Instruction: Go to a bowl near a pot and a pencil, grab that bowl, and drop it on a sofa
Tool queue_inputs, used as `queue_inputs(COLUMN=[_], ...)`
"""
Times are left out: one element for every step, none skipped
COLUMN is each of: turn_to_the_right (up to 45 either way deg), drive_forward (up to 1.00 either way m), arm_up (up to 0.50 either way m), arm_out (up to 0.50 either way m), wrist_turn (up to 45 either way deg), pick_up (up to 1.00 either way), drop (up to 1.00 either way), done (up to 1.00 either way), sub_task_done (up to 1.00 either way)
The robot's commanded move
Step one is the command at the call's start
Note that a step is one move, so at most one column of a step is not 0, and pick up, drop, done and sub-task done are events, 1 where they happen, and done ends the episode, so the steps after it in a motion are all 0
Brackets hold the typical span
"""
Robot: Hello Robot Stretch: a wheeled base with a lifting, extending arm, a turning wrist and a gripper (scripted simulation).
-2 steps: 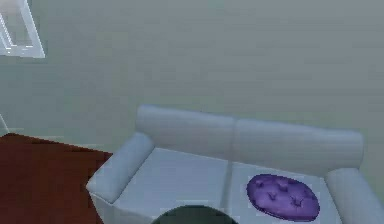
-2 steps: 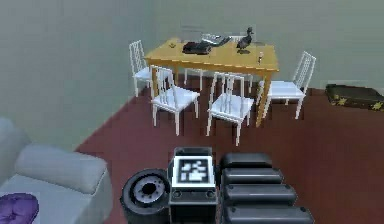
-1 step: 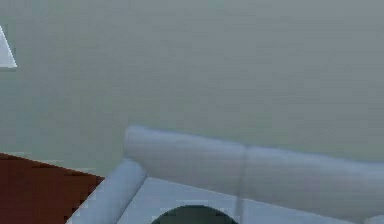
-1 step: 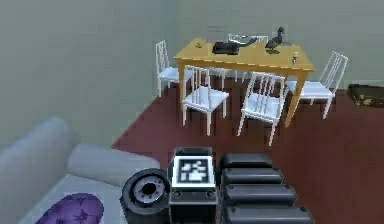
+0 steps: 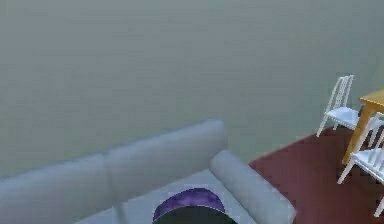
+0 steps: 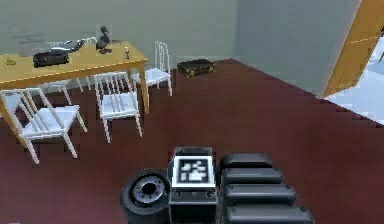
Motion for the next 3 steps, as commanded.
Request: queue_inputs(turn_to_the_right=[45.0,39.0,-45.0], drive_forward=[0.00,0.00,0.00], arm_up=[0.00,0.00,0.00], arm_out=[0.00,0.00,0.00], wrist_turn=[0.0,0.0,0.0], pick_up=[0.00,0.00,0.00], drop=[0.00,0.00,0.00], done=[0.00,0.00,0.00], sub_task_done=[0.00,0.00,0.00])
